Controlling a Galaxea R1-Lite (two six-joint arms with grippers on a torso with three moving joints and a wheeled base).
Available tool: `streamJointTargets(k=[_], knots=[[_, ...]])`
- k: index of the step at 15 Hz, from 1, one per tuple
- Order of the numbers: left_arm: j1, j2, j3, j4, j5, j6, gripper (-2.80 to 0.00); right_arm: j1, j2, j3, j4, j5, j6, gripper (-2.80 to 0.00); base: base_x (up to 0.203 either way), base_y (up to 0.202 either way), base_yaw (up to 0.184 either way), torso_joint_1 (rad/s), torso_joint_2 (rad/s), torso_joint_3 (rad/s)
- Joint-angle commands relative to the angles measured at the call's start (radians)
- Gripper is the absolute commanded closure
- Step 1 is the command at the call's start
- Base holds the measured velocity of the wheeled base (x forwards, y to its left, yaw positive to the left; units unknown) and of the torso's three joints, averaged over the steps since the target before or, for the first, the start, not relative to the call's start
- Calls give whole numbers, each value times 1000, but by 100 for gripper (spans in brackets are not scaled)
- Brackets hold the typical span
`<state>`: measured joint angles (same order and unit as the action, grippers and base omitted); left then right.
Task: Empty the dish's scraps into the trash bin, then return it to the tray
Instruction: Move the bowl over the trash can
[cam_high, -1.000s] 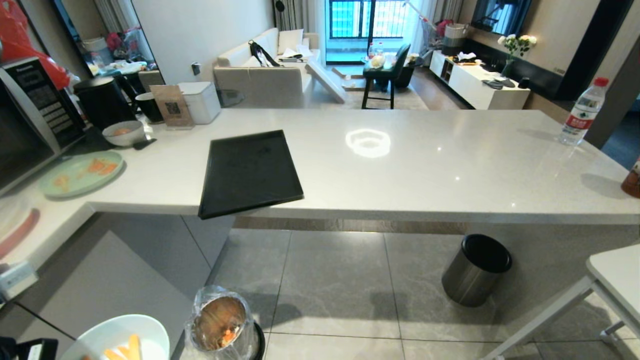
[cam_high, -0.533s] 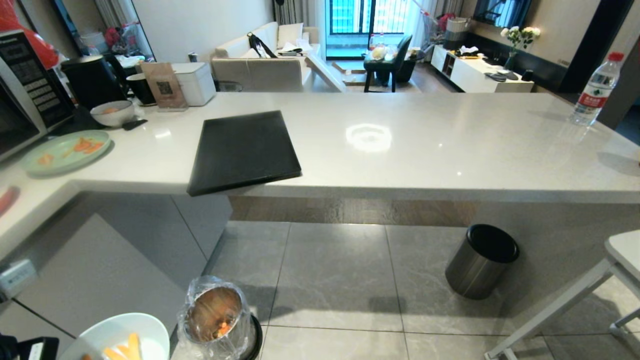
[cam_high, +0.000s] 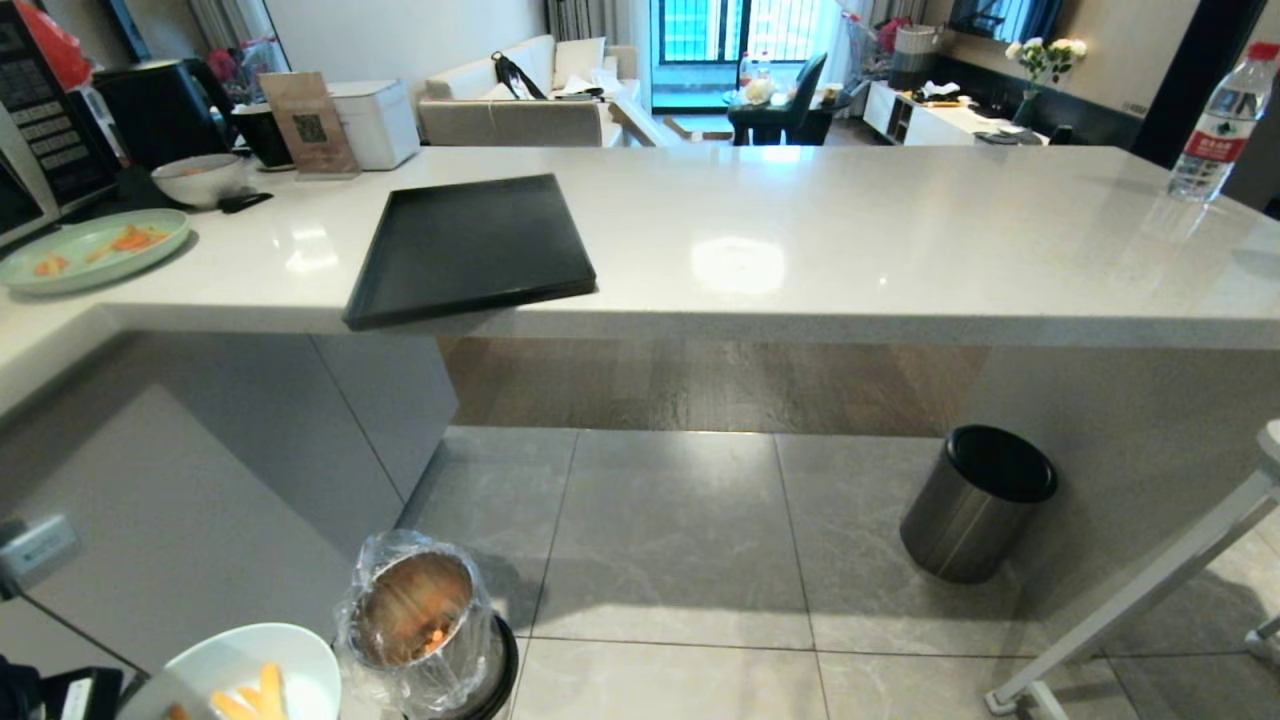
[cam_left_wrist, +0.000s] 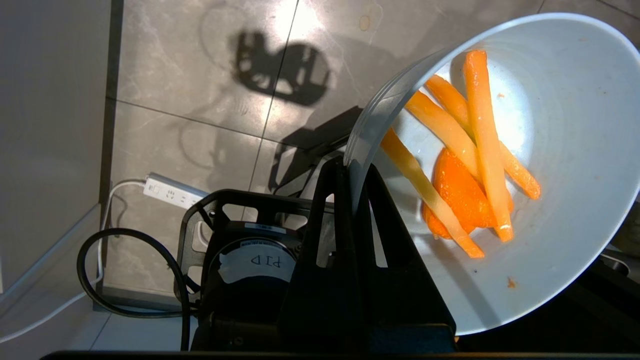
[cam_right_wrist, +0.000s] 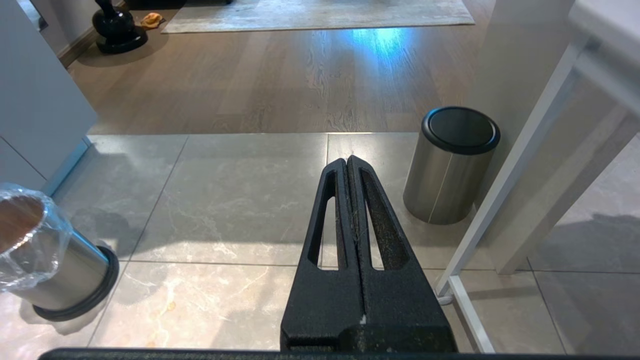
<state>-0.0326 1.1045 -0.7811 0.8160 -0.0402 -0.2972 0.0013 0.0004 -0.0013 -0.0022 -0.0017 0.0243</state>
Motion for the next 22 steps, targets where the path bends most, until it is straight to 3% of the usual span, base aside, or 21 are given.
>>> streamJointTargets(k=[1,9,22], knots=[[0,3,-1,5,-1,-2,0,0,1,0,1,0,0,0,0,0,0,-66,452,383],[-1,3,0,5,-1,-3,0,0,1,1,1,0,1,0,0,0,0,-21,432,417],[-15,6,-1,5,-1,-28,0,0,0,0,1,0,0,0,0,0,0,4,38,42]])
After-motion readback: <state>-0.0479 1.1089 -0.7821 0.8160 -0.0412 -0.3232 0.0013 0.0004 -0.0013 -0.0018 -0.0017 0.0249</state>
